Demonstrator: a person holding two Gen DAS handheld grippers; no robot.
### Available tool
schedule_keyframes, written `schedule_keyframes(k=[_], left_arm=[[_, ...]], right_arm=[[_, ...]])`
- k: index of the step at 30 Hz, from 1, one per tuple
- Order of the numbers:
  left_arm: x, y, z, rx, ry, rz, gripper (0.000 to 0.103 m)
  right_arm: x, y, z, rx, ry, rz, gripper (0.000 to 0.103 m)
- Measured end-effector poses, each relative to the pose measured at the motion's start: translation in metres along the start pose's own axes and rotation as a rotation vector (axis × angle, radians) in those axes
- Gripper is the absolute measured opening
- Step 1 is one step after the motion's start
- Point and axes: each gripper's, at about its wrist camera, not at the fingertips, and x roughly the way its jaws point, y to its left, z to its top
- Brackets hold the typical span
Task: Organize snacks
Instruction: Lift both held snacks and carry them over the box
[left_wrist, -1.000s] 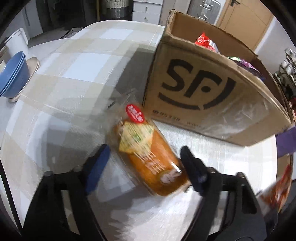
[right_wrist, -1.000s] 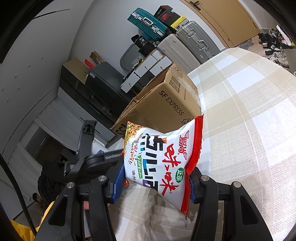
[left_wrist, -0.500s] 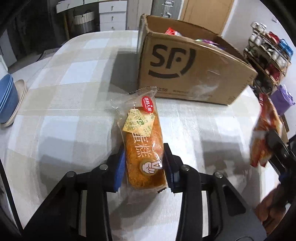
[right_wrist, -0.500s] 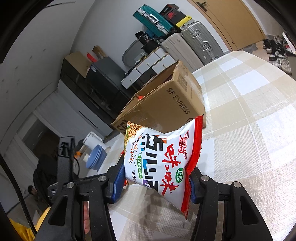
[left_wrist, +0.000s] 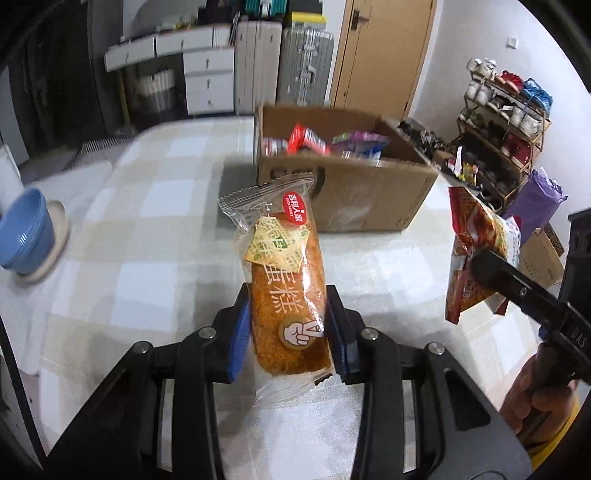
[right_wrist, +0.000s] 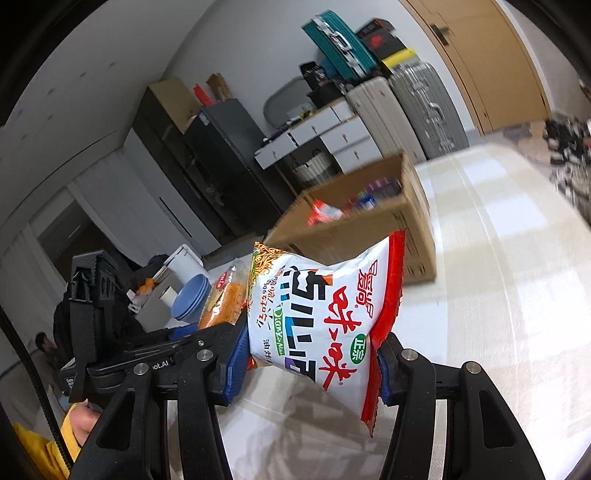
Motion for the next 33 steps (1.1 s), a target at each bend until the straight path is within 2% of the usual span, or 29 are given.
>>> schedule_keyframes(k=[8,12,17,22,25,26,33], left_arm=[[-0.054,-0.003,0.026,0.015,-0.087,-0.06,0.034],[-0.068,0.005,0.056,-0.014,-0.102,-0.153,0.033],[-0.075,0.01,0.102,-0.01,-0.15,-0.17,0.034],[-0.061,-0.001,0.15,0.029,-0.15,-0.188,0.034],[-0.038,-0.01,0.177,0.059,-0.149,-0.133,0.034],[-0.031,-0.012,0.184,0.066,-0.15,-0.115,0.034],[0.03,-0.027,0.219,0.062,-0.099,-0.136,0.034]], right_arm=[[-0.017,0.038,0.055,-0.113,-0.039,-0.003,0.055],[-0.016,0.055,0.09,-0.168,-0.052,-0.013,0.055],[-0.001,0.059,0.132,-0.179,-0.047,-0.019,0.055],[0.025,0.05,0.168,-0.17,-0.024,-0.065,0.055],[0.042,0.041,0.185,-0.164,-0.004,-0.092,0.055],[0.047,0.039,0.189,-0.162,0.004,-0.099,0.055],[0.079,0.012,0.201,-0.148,0.046,-0.149,0.055]])
